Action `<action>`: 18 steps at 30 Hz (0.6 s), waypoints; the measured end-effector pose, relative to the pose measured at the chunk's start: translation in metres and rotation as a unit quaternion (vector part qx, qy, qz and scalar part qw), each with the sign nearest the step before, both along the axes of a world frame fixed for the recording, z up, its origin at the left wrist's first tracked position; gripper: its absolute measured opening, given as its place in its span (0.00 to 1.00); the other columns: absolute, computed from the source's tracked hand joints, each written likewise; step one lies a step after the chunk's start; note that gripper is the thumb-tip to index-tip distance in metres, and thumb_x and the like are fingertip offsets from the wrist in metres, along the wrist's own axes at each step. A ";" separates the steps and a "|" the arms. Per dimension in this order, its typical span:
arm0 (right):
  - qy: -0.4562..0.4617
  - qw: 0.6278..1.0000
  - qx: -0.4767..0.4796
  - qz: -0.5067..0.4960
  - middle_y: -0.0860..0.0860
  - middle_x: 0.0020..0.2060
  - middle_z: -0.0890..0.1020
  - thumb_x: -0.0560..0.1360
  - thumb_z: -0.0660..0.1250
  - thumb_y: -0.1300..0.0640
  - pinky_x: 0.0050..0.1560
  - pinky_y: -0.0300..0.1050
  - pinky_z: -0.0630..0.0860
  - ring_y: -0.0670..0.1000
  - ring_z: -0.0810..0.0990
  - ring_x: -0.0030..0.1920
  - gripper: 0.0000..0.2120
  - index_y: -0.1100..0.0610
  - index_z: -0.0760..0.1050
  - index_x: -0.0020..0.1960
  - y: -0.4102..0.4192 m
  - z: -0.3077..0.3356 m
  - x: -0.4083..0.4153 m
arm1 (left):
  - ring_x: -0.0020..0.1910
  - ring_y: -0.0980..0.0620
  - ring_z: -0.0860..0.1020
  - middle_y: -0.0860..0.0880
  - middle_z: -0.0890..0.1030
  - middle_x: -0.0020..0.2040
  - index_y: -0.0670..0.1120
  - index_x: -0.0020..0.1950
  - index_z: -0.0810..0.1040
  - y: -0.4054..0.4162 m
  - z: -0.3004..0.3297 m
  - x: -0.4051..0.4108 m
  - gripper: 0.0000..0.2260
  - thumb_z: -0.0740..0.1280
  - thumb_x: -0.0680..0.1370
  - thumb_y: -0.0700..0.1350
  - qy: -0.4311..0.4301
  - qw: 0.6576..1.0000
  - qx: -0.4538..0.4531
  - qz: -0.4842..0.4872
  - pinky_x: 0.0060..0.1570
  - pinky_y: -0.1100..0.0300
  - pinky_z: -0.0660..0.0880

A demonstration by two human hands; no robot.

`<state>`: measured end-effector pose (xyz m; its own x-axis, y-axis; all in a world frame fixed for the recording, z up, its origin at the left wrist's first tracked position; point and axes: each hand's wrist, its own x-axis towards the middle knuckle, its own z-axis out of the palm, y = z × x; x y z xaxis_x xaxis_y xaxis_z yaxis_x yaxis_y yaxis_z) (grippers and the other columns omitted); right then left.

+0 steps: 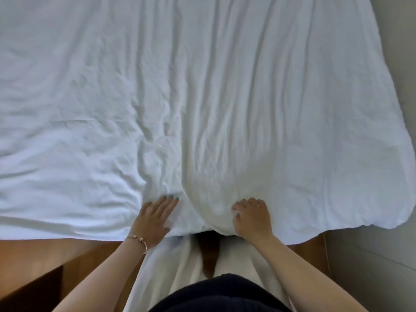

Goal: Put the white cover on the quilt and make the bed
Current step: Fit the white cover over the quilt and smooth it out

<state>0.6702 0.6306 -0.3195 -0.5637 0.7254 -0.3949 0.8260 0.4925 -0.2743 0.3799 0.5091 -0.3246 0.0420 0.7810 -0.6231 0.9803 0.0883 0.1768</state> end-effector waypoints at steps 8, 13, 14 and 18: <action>-0.076 0.980 -0.025 0.181 0.54 0.43 0.80 0.45 0.84 0.55 0.32 0.43 0.75 0.55 0.80 0.41 0.33 0.54 0.78 0.49 -0.036 -0.006 -0.169 | 0.45 0.49 0.79 0.52 0.78 0.49 0.51 0.56 0.73 -0.020 -0.006 -0.098 0.37 0.82 0.50 0.52 -0.037 0.997 0.048 -0.043 0.38 0.58 0.77; -0.227 0.945 -0.130 0.195 0.57 0.55 0.78 0.72 0.68 0.66 0.50 0.47 0.75 0.55 0.78 0.55 0.13 0.61 0.75 0.56 -0.034 0.002 -0.167 | 0.59 0.49 0.77 0.53 0.79 0.59 0.51 0.60 0.77 -0.043 -0.008 -0.102 0.11 0.62 0.80 0.45 -0.080 0.996 -0.048 -0.007 0.55 0.59 0.71; -0.266 0.933 -0.154 0.188 0.57 0.58 0.77 0.76 0.64 0.66 0.55 0.48 0.74 0.56 0.77 0.58 0.13 0.61 0.74 0.59 -0.041 0.000 -0.167 | 0.60 0.48 0.77 0.52 0.79 0.60 0.50 0.60 0.77 -0.046 -0.009 -0.096 0.10 0.62 0.80 0.45 -0.077 0.993 -0.085 -0.032 0.56 0.58 0.70; -0.294 0.926 -0.154 0.179 0.56 0.60 0.76 0.79 0.63 0.56 0.52 0.49 0.72 0.57 0.76 0.59 0.14 0.60 0.72 0.63 -0.042 0.006 -0.193 | 0.63 0.48 0.74 0.50 0.76 0.63 0.52 0.62 0.75 -0.042 -0.010 -0.099 0.12 0.60 0.81 0.50 -0.070 0.987 -0.137 -0.047 0.57 0.55 0.71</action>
<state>0.4776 0.5887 -0.3133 -0.3683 0.3344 -0.8675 0.6757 0.7372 -0.0027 0.2806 0.4672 -0.3348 0.2062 0.5725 -0.7935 0.9541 0.0624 0.2930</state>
